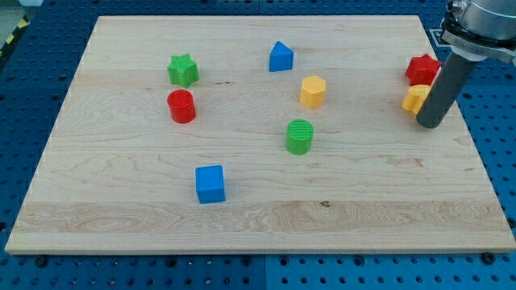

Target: Adjust the yellow heart to the bottom of the red star

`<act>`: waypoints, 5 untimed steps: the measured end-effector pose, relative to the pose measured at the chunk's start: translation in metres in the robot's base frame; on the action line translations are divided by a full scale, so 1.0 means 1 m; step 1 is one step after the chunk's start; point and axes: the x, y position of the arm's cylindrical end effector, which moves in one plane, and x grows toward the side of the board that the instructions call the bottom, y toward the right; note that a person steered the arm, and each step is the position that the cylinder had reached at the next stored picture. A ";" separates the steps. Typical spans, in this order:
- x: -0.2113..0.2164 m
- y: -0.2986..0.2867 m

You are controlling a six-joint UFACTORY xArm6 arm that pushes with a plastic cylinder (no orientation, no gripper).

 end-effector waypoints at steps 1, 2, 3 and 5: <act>0.004 -0.007; -0.001 -0.039; -0.016 -0.025; -0.017 -0.009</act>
